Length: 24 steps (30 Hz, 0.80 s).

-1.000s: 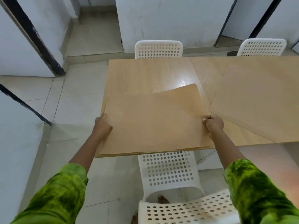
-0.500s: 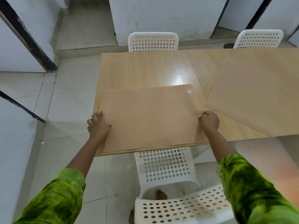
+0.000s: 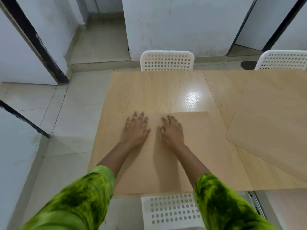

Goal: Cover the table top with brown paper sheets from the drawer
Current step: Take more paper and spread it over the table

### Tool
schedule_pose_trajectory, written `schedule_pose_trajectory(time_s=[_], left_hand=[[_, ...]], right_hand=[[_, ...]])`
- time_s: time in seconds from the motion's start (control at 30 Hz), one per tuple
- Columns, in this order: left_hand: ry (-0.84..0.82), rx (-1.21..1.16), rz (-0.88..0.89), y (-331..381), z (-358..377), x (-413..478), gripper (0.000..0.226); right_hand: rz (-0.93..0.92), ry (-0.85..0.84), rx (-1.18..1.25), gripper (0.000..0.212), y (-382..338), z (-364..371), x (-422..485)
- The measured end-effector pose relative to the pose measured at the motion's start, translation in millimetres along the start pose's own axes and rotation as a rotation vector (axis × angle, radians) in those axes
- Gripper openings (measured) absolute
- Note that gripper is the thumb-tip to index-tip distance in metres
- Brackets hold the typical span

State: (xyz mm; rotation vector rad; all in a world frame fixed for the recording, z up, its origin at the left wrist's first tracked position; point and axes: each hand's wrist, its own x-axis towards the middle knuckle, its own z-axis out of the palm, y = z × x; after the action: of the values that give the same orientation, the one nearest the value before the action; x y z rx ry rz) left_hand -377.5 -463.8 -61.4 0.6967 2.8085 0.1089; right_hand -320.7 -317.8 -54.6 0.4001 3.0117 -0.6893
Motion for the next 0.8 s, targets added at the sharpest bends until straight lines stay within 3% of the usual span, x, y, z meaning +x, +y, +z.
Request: schedule_pose_trajectory(time_s=[0.1, 0.2, 0.4, 0.5, 0.63, 0.73, 0.8], left_hand=[[0.000, 0.037, 0.061, -2, 18, 12, 0.068], [0.079, 0.063, 0.039, -17, 27, 8, 0.073], [0.151, 0.035, -0.132, -70, 29, -4, 0.072], [0.128, 0.029, -0.145, -75, 28, -7, 0.072], [0.061, 0.016, -0.153, -64, 14, -12, 0.061], [0.177, -0.028, -0.038, -29, 12, -40, 0.068], [0.179, -0.074, 0.072, 7, 24, -75, 0.068]], right_hand=[[-0.070, -0.121, -0.147, 0.054, 0, 19, 17], [-0.083, -0.128, -0.195, 0.058, 16, 22, 18], [0.203, -0.078, -0.254, 0.064, 97, -19, 22], [0.252, -0.081, -0.243, 0.064, 119, -29, 17], [0.241, -0.063, -0.212, 0.064, 100, -34, 9], [0.145, -0.063, -0.204, 0.063, 63, -26, -34], [0.063, -0.104, -0.182, 0.075, 32, -10, -78]])
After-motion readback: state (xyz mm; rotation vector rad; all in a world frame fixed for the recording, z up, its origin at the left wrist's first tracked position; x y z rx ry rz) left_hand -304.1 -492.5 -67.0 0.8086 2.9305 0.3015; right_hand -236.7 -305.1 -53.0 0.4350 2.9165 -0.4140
